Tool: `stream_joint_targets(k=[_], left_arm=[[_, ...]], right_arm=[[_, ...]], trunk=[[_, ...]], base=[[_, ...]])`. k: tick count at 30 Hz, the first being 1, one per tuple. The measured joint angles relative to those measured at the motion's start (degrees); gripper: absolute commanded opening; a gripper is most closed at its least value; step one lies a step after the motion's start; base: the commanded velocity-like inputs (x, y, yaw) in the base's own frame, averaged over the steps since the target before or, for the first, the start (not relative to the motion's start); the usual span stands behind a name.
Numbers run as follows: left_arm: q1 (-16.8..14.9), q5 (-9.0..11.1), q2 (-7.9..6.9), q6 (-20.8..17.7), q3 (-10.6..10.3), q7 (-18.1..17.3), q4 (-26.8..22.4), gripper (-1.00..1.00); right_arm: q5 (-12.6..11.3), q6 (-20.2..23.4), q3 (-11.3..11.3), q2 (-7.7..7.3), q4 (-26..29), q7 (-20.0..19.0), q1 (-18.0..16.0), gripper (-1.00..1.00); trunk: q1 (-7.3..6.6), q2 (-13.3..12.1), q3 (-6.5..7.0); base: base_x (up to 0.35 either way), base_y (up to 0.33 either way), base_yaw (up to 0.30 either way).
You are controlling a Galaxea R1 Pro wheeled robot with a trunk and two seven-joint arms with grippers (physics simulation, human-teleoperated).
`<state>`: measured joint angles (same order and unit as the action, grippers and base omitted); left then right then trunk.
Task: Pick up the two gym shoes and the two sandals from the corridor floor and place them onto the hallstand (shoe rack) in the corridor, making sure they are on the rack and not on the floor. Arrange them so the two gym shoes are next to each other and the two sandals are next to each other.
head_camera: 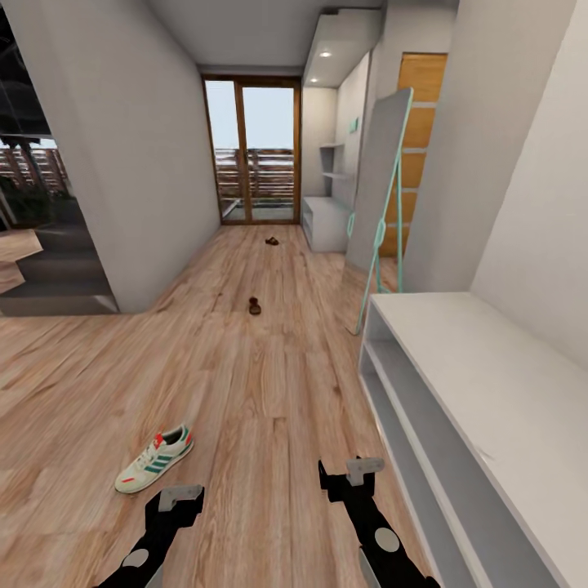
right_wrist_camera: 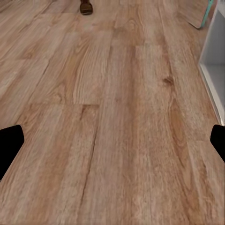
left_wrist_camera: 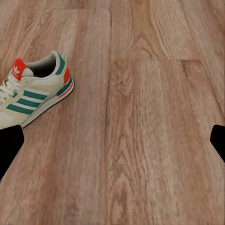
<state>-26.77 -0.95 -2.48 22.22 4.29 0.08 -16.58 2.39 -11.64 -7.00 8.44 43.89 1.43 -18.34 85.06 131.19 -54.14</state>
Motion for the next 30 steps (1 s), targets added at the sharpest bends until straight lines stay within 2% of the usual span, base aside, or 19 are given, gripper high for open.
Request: stream_joint_targets(k=[30], left_arm=[[0.0,0.0,0.07,0.0,-0.1,0.0,0.0,1.00]], right_arm=[[0.0,0.0,0.0,0.00,0.0,0.0,0.0,1.00]], trunk=[[0.00,0.0,0.00]], base=[[0.339,0.000,0.000]])
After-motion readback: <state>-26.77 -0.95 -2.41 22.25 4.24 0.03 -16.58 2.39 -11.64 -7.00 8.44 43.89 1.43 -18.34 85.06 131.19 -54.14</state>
